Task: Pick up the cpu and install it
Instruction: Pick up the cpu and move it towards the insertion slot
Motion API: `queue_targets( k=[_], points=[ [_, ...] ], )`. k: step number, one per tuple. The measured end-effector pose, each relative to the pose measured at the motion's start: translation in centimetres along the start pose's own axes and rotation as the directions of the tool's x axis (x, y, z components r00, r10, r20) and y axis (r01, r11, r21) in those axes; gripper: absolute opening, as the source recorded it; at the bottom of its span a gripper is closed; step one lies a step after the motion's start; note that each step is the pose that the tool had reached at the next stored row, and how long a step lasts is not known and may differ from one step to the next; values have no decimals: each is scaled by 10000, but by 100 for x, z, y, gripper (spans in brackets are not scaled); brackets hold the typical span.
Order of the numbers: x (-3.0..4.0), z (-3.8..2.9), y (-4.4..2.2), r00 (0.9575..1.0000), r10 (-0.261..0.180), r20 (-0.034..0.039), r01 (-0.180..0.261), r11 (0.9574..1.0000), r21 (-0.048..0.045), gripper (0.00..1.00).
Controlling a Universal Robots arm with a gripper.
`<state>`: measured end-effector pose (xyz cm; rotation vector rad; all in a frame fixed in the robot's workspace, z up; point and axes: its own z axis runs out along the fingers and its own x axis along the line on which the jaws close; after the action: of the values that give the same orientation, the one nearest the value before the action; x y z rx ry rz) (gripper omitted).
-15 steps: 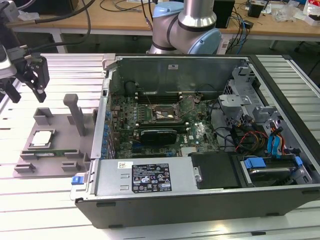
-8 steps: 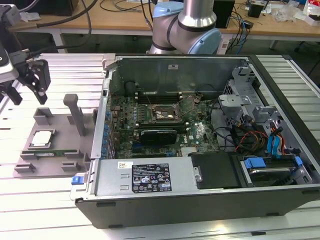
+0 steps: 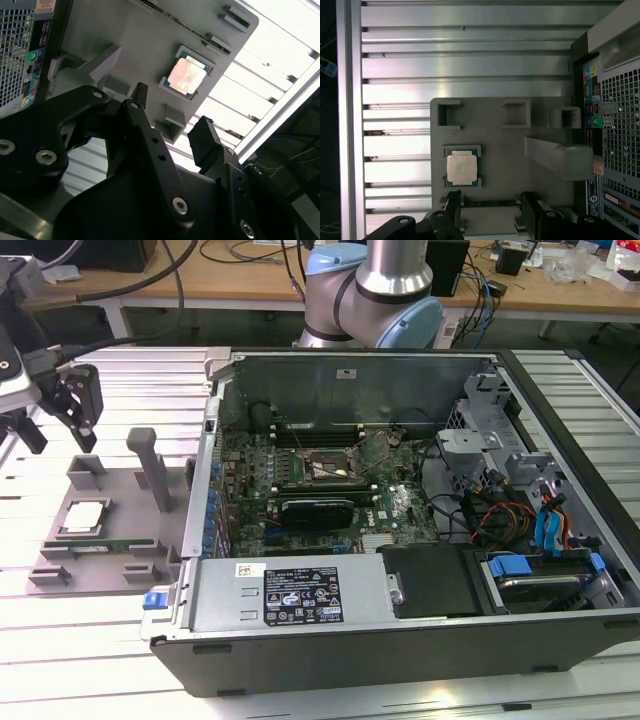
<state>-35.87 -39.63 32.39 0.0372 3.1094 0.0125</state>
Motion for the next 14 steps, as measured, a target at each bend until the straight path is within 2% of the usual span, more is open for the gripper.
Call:
queue_targets(
  k=[14],
  points=[
    [3,109,-1,10000,0,0,0,10000,1,60]
  ],
)
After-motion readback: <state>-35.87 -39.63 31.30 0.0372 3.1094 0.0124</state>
